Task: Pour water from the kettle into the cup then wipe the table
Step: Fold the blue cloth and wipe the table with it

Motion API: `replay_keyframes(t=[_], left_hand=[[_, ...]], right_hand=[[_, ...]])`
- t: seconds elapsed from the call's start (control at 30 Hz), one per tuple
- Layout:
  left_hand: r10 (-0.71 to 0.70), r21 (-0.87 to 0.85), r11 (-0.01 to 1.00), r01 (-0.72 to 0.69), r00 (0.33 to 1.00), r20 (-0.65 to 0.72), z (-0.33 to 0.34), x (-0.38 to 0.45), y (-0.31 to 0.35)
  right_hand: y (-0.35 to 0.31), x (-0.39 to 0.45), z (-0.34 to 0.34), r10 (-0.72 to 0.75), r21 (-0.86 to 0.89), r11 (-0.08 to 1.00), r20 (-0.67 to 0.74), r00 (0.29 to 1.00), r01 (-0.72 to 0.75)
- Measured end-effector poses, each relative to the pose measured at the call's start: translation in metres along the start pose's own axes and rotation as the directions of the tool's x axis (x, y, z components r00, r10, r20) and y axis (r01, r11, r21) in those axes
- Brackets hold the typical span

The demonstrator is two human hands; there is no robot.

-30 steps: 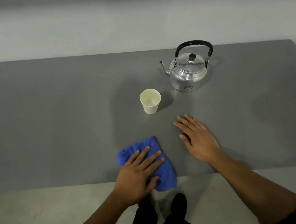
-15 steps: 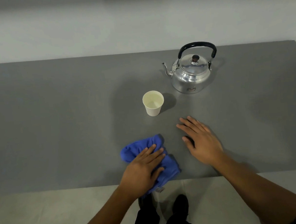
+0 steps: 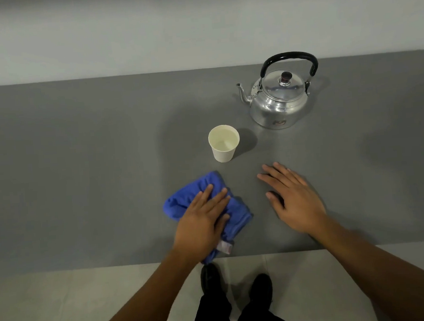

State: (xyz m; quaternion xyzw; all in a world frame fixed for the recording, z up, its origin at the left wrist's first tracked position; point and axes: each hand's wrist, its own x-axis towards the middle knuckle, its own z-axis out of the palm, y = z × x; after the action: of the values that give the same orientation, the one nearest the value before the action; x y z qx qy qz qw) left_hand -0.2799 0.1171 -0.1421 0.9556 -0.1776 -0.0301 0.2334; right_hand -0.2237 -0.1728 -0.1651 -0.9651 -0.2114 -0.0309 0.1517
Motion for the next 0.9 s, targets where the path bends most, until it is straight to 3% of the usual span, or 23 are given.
replay_keyframes(t=[0.17, 0.37, 0.43, 0.57, 0.73, 0.8, 0.9], left_hand=[[0.076, -0.021, 0.997, -0.077, 0.997, -0.019, -0.016, -0.054, -0.03], [-0.209, -0.009, 0.978, 0.208, 0.978, -0.028, -0.04, 0.002, -0.064], [-0.244, 0.042, 0.969, 0.245, 0.969, -0.02, -0.031, 0.033, -0.056], [-0.137, 0.071, 0.988, 0.134, 0.99, 0.042, -0.009, 0.045, -0.024], [0.049, 0.024, 0.998, -0.052, 0.993, 0.111, -0.013, -0.013, -0.031], [0.008, 0.009, 1.0, -0.009, 0.999, 0.054, -0.028, -0.023, -0.055], [-0.174, 0.019, 0.984, 0.175, 0.984, -0.03, -0.041, 0.003, -0.075]], right_hand=[[-0.002, 0.0, 0.0, 0.001, -0.003, 1.0, -0.005, 1.0, -0.001], [-0.003, 0.002, -0.002, 0.006, -0.008, 1.0, -0.007, 1.0, -0.006], [-0.003, 0.001, -0.002, 0.004, -0.012, 1.0, -0.002, 1.0, -0.004], [-0.001, 0.0, -0.001, 0.006, -0.015, 1.0, 0.002, 1.0, -0.006], [-0.003, -0.001, 0.0, 0.003, -0.013, 1.0, -0.013, 1.0, -0.003], [-0.004, -0.001, 0.0, 0.003, -0.01, 1.0, -0.025, 1.0, -0.004], [-0.006, 0.001, -0.002, 0.006, -0.007, 1.0, -0.019, 1.0, -0.006]])
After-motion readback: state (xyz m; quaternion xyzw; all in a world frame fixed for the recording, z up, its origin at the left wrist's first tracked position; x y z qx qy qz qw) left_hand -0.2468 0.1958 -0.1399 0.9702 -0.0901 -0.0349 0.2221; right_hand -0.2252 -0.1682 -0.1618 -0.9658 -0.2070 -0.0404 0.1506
